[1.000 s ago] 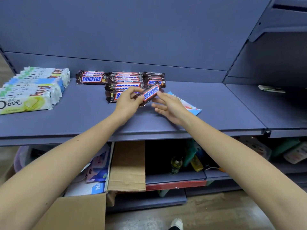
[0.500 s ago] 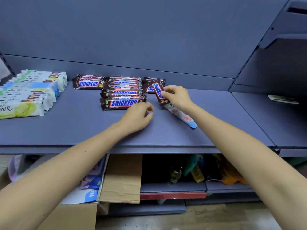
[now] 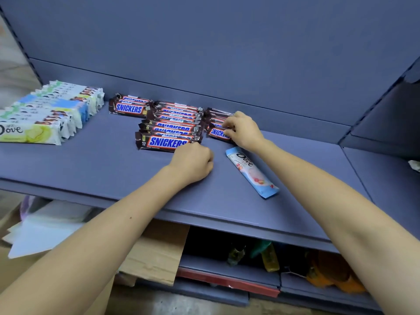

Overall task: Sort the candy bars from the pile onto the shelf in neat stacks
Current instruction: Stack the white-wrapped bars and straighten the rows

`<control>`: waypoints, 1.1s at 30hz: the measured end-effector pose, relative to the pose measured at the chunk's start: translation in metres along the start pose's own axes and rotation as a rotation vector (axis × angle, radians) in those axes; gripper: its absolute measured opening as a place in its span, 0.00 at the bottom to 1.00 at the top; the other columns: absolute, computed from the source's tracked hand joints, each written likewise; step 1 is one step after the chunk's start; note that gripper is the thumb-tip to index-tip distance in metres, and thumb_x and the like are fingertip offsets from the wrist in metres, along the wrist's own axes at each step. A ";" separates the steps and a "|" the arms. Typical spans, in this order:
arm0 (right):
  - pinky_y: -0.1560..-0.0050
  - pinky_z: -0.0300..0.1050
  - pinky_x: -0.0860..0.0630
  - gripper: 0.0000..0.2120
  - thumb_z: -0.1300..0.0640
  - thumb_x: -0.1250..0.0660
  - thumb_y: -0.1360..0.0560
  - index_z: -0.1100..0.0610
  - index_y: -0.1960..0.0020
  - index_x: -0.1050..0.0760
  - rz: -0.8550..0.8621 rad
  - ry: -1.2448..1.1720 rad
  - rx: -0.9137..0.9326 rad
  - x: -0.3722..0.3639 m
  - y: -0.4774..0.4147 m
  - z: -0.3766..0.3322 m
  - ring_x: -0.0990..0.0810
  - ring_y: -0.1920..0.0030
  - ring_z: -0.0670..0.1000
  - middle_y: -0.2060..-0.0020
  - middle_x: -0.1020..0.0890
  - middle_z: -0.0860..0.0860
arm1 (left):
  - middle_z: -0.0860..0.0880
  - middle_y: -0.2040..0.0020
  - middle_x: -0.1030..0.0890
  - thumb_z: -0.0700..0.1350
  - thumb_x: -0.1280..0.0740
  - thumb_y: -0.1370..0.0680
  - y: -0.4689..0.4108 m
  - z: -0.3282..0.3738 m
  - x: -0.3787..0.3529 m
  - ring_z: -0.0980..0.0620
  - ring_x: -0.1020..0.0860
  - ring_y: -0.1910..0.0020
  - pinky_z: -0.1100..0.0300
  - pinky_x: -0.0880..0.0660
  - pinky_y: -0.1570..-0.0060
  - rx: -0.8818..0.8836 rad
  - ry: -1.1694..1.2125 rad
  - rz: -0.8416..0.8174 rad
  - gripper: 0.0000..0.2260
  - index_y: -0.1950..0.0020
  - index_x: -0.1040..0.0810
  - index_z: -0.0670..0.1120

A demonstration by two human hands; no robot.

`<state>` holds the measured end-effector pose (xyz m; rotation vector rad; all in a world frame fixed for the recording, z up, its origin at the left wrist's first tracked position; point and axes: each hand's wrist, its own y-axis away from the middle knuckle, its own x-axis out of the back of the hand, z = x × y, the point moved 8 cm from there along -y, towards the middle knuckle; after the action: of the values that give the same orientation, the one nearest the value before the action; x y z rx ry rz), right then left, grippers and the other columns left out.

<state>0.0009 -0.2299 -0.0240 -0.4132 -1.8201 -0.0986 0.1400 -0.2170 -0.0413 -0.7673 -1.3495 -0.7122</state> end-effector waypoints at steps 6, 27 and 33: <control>0.45 0.47 0.30 0.14 0.57 0.32 0.27 0.59 0.42 0.25 -0.021 -0.013 0.078 -0.006 0.002 0.002 0.27 0.43 0.57 0.45 0.26 0.58 | 0.43 0.47 0.20 0.48 0.42 0.22 -0.003 0.002 0.002 0.41 0.24 0.46 0.56 0.32 0.57 0.036 -0.009 0.007 0.11 0.47 0.22 0.46; 0.42 0.45 0.32 0.22 0.45 0.35 0.26 0.56 0.36 0.29 -0.026 -0.087 -0.207 0.005 0.065 0.035 0.28 0.39 0.54 0.40 0.25 0.54 | 0.44 0.49 0.18 0.48 0.40 0.21 0.008 -0.007 0.004 0.42 0.23 0.47 0.55 0.28 0.54 0.069 0.166 0.062 0.12 0.47 0.20 0.46; 0.43 0.47 0.30 0.34 0.42 0.31 0.30 0.54 0.30 0.36 -0.239 0.084 -0.291 -0.004 0.099 0.027 0.29 0.36 0.55 0.36 0.27 0.53 | 0.45 0.48 0.19 0.48 0.40 0.22 0.013 -0.011 0.002 0.43 0.23 0.47 0.55 0.27 0.53 0.060 0.272 0.053 0.11 0.46 0.20 0.48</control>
<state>0.0098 -0.1313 -0.0501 -0.3864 -1.7706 -0.5433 0.1574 -0.2187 -0.0408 -0.6315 -1.0950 -0.7036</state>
